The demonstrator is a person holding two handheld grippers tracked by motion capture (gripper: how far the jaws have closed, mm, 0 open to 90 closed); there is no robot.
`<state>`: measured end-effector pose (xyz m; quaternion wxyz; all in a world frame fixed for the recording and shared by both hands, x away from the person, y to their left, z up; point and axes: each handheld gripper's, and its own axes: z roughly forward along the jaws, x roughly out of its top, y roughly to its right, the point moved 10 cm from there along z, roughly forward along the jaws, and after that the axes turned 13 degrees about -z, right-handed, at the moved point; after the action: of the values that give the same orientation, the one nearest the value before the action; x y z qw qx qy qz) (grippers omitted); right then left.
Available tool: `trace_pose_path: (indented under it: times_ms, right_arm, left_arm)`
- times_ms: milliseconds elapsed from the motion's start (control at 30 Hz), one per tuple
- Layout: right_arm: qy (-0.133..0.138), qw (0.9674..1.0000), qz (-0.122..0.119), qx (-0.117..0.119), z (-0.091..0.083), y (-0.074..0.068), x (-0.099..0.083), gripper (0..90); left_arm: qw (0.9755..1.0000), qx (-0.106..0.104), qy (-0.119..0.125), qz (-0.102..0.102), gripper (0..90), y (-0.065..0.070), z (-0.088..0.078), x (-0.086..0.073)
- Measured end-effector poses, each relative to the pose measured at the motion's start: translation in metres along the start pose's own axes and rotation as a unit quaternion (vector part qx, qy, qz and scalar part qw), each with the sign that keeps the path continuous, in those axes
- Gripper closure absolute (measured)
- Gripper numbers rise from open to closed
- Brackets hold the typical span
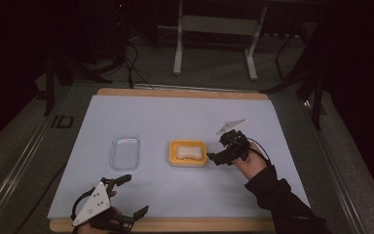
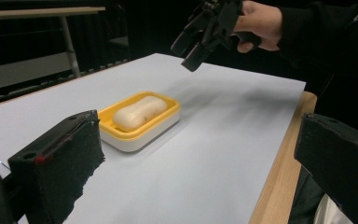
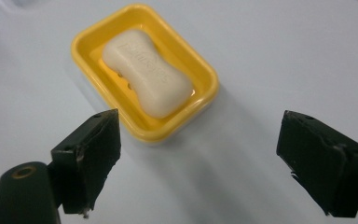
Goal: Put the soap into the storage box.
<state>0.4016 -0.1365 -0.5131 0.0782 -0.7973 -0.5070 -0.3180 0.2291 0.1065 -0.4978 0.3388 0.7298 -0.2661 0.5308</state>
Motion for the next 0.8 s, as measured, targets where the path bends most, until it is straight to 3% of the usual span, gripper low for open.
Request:
trace_pose_path:
  times_ms: [67,200,533,800]
  right_arm:
    - [0.018,0.9997,0.004,-0.016,-0.006,0.0,-0.003,13.5]
    - [0.044,0.9986,0.02,-0.018,-0.015,-0.004,-0.009,13.5]
    - [0.061,0.9967,0.027,-0.046,-0.026,-0.014,-0.031,13.4]
    - [0.06,0.9963,0.035,-0.051,-0.033,-0.019,-0.048,13.4]
  left_arm:
    - [1.0,-0.001,-0.001,0.001,1.1,0.0,0.001,0.0]
    - [1.0,-0.002,-0.001,0.001,1.2,0.0,0.002,0.0]
    - [1.0,-0.004,-0.003,0.001,1.2,0.0,0.004,0.0]
    - [1.0,-0.006,-0.004,0.001,1.1,0.001,0.005,0.0]
